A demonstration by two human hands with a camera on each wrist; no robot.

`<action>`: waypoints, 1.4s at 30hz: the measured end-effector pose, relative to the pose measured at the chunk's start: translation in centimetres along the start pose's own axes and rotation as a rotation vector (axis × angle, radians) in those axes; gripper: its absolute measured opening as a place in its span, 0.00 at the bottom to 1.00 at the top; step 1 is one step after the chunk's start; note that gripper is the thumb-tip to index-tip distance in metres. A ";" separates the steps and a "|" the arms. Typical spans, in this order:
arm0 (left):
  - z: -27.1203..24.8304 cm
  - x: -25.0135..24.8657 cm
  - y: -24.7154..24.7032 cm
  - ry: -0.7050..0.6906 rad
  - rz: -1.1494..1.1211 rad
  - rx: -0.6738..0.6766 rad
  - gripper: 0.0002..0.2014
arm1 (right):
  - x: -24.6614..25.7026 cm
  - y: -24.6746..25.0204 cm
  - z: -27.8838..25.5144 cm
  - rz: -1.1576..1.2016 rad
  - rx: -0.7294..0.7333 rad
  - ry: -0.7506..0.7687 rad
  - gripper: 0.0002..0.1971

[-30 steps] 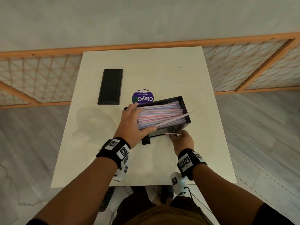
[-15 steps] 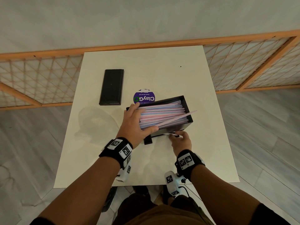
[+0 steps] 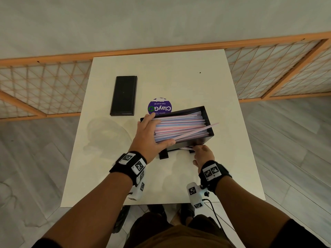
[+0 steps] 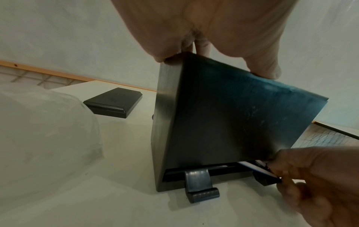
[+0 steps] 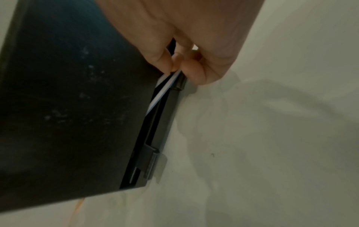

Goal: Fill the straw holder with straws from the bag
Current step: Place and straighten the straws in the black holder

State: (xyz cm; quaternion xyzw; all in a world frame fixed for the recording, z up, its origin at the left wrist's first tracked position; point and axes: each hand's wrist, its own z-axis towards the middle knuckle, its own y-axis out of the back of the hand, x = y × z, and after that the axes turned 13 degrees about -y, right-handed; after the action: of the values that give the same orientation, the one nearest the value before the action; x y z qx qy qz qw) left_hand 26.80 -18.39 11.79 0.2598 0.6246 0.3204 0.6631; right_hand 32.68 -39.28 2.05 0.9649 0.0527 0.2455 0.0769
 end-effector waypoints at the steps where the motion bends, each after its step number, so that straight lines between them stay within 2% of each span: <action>1: 0.0 0.0 0.0 0.005 0.000 0.005 0.41 | 0.2 0.1 0.0 -0.047 -0.016 0.015 0.05; 5: -0.1 -0.2 0.1 0.023 0.020 0.010 0.43 | 0.0 1.1 1.4 -0.239 -0.048 0.069 0.04; 8: -0.7 -1.9 0.4 -0.025 0.196 -0.092 0.44 | 0.4 1.9 -0.4 -0.195 0.019 0.106 0.09; 9: -1.2 -2.9 0.4 -0.078 0.239 -0.152 0.40 | 0.2 2.3 -0.6 -0.211 0.031 0.130 0.12; 11: -2.4 -4.7 -0.5 -0.211 0.229 -0.220 0.27 | -0.6 2.5 -0.4 -0.198 0.035 0.168 0.13; 13: -3.6 -6.0 -2.3 -0.248 0.079 -0.108 0.11 | -1.1 2.5 -0.1 -0.179 -0.014 0.199 0.11; 15: -4.1 -6.1 -4.9 -0.065 -0.098 0.095 0.06 | -1.3 2.3 -0.1 -0.179 -0.021 0.215 0.08; 17: -3.9 -5.2 -7.8 0.254 -0.224 0.257 0.09 | -1.2 2.3 -0.1 -0.217 -0.049 0.247 0.06; 18: -3.5 -4.7 -9.0 0.414 -0.296 0.281 0.11 | -1.3 2.3 0.0 -0.243 -0.067 0.260 0.06; 19: -3.0 -4.0 -10.1 0.551 -0.373 0.267 0.12 | -1.4 2.4 0.1 -0.266 -0.080 0.277 0.06; 22: -1.2 -2.9 -12.5 0.796 -0.617 0.151 0.14 | -1.4 2.5 1.2 -0.350 -0.108 0.307 0.05; 25: 0.2 -3.0 -13.7 1.038 -0.928 -0.087 0.15 | -0.8 2.5 1.1 -0.439 -0.130 0.354 0.08; 26: 0.4 -2.9 -14.2 1.054 -0.949 -0.130 0.16 | -0.8 2.6 1.2 -0.466 -0.124 0.370 0.09; 31: 0.7 -2.3 -15.8 1.037 -0.962 -0.166 0.21 | -1.0 4.2 1.6 -0.463 -0.050 0.375 0.10; 34: 0.8 -2.4 -16.1 1.073 -1.035 -0.174 0.17 | -1.0 6.9 1.2 -0.426 -0.048 0.341 0.08; 38: 1.3 -2.2 -16.0 1.108 -1.044 -0.156 0.13 | -0.3 11.7 -0.5 -0.404 -0.114 0.358 0.08; 42: 1.1 -1.8 -16.1 1.060 -0.902 -0.087 0.17 | 1.2 15.4 -2.2 -0.370 -0.263 0.349 0.07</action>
State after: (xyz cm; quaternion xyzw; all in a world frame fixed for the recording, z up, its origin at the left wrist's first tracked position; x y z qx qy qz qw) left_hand 29.49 -30.34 1.07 -0.2433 0.8976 0.1219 0.3467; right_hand 33.62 -54.02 7.20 0.8638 0.2081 0.3944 0.2347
